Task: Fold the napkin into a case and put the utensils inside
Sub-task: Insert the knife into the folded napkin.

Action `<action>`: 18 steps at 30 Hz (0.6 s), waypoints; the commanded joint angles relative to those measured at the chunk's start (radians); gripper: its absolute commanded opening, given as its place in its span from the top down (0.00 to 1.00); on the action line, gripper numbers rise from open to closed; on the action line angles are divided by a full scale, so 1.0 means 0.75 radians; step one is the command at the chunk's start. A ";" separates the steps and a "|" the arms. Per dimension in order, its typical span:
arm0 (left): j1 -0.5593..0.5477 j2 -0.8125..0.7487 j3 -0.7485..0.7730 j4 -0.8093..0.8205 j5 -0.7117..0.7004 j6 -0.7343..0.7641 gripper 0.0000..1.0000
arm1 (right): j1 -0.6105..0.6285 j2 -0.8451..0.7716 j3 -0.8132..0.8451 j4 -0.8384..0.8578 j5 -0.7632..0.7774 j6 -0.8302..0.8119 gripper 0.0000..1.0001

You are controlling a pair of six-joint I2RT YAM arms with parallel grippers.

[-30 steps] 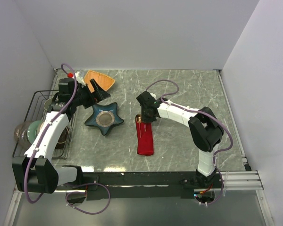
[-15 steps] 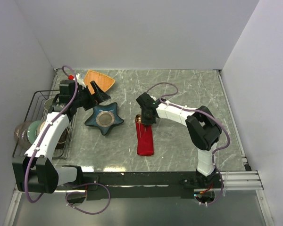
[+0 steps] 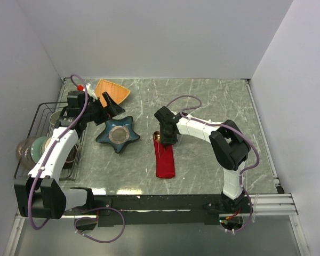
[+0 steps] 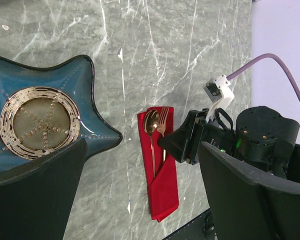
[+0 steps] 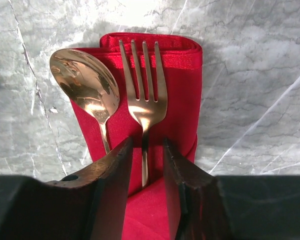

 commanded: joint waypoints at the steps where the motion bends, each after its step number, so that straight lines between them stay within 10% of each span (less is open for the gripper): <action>1: 0.007 -0.006 0.014 0.023 0.032 0.022 0.01 | 0.008 -0.054 0.059 -0.042 0.035 0.004 0.60; 13: 0.007 0.096 0.248 -0.130 -0.026 0.268 0.01 | -0.094 -0.295 0.219 -0.099 0.074 -0.225 0.10; 18: 0.003 0.357 0.649 -0.375 -0.071 0.474 0.01 | -0.232 -0.470 0.237 0.023 0.038 -0.439 0.00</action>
